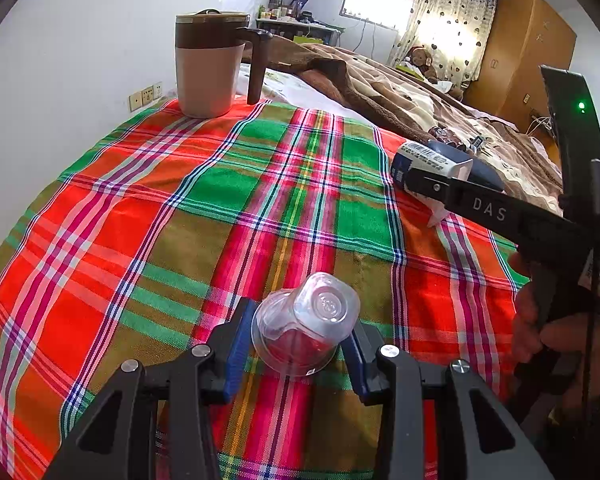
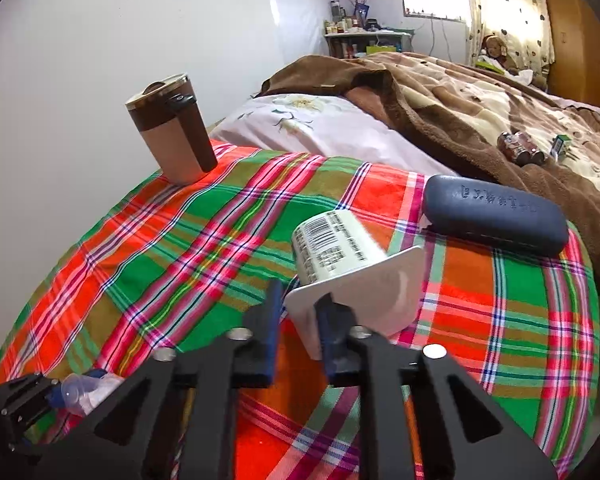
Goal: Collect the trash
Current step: 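Grasp the clear plastic cup with the left tool while the right tool grasps the white yogurt cup, then carry the clear cup and yogurt cup over the bin and open both tools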
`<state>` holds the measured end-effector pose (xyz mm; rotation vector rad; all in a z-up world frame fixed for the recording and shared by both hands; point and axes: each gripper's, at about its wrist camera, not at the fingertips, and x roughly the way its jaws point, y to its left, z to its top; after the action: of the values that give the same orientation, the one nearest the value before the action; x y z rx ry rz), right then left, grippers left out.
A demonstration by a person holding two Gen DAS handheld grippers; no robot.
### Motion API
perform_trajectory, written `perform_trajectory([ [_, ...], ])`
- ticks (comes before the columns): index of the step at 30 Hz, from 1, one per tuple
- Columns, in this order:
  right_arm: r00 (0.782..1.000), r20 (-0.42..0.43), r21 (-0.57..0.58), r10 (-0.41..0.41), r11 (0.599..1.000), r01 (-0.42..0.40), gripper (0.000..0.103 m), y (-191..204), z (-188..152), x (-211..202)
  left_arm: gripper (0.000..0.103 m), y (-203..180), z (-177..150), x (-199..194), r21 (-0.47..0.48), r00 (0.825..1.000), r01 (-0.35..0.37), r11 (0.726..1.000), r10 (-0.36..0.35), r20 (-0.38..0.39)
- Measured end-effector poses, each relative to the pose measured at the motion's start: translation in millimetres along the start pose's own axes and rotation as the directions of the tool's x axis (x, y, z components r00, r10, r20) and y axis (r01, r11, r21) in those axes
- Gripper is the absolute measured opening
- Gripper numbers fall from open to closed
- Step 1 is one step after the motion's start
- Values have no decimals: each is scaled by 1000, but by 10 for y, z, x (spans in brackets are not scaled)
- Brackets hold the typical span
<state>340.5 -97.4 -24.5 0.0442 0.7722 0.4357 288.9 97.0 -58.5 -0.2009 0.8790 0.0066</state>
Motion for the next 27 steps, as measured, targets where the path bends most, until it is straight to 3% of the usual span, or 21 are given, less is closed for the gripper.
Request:
perform_trajectory([
  [12, 999, 32, 0, 8, 1000, -8, 8, 11, -37, -185, 42, -35, -13, -62, 6, 1000, -2, 1000, 2, 5],
  [27, 996, 88, 35, 18, 999, -21, 8, 24, -205, -699, 42, -259, -68, -546, 63, 998, -1, 998, -4, 70],
])
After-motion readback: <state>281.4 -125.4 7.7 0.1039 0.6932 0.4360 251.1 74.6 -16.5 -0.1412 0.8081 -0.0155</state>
